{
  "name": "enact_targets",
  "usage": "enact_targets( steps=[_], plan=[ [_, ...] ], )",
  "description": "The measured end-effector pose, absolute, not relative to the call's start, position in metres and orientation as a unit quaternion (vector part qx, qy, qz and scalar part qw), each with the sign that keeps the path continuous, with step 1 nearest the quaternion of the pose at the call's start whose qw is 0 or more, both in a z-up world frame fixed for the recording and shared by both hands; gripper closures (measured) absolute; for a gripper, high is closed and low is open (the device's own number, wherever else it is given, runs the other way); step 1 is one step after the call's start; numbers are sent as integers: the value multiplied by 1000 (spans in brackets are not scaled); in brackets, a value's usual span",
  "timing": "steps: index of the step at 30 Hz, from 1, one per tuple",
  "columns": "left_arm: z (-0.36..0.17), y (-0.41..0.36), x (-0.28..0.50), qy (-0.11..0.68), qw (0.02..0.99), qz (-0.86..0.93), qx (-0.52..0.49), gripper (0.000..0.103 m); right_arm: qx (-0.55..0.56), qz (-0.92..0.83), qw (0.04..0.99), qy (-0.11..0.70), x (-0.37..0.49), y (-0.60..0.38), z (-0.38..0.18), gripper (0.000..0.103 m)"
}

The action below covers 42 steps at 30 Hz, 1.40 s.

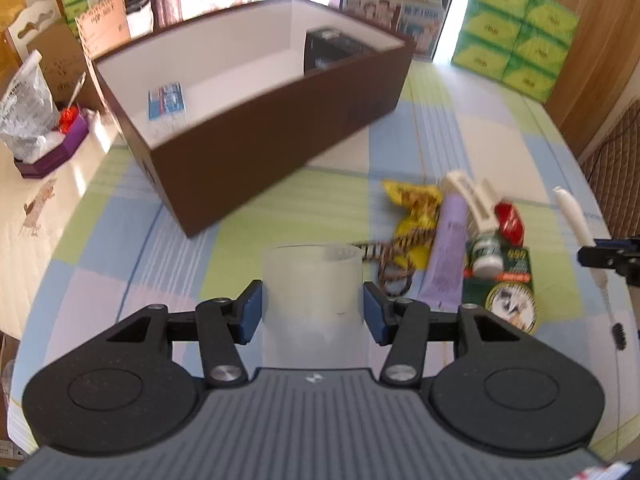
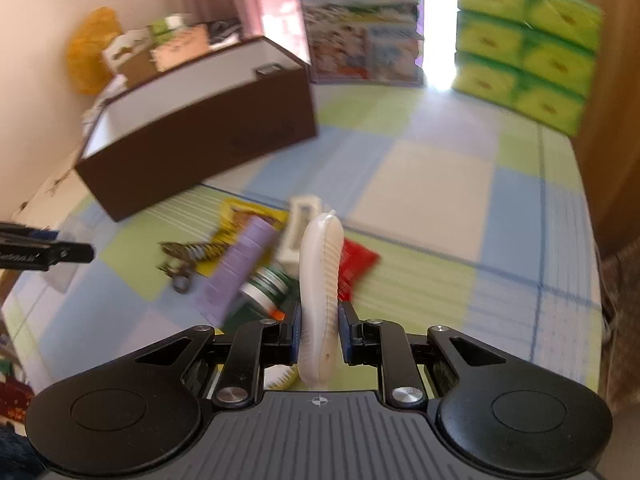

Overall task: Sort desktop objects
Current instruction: 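Grasp the white toothbrush with the right tool while the left tool holds the cup, then carry the cup and toothbrush over the brown box with both tools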

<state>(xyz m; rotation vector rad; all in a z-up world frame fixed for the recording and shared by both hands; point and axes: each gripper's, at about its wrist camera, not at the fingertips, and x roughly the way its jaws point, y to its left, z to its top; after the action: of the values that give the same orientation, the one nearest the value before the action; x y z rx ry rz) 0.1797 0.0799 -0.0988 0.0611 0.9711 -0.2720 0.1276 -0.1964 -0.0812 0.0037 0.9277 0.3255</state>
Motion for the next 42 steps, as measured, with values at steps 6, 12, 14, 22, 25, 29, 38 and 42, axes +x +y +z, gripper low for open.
enact_targets(
  steps=[6, 12, 14, 22, 25, 29, 38, 42],
  plan=[
    [-74, 78, 184, 441, 887, -135, 20, 56, -27, 214, 877, 429, 144, -166, -65, 87],
    [-54, 83, 202, 422, 897, -135, 10, 56, -41, 263, 871, 414, 169, -135, -53, 87],
    [-47, 87, 209, 415, 900, -136, 6, 56, -41, 278, 868, 408, 181, -126, -46, 87],
    [-20, 101, 244, 379, 917, -125, -1, 56, -55, 333, 862, 378, 233, -81, -18, 87],
    [-12, 105, 259, 371, 921, -121, 0, 56, -59, 351, 858, 370, 256, -64, -9, 87],
    [-5, 110, 284, 364, 924, -112, 6, 56, -71, 364, 856, 362, 286, -42, 1, 87],
    [-5, 128, 351, 369, 925, -89, -8, 56, -100, 358, 869, 325, 353, -3, 12, 87],
    [-9, 135, 378, 374, 924, -81, -12, 56, -108, 355, 874, 315, 378, 8, 11, 87]
  ],
)
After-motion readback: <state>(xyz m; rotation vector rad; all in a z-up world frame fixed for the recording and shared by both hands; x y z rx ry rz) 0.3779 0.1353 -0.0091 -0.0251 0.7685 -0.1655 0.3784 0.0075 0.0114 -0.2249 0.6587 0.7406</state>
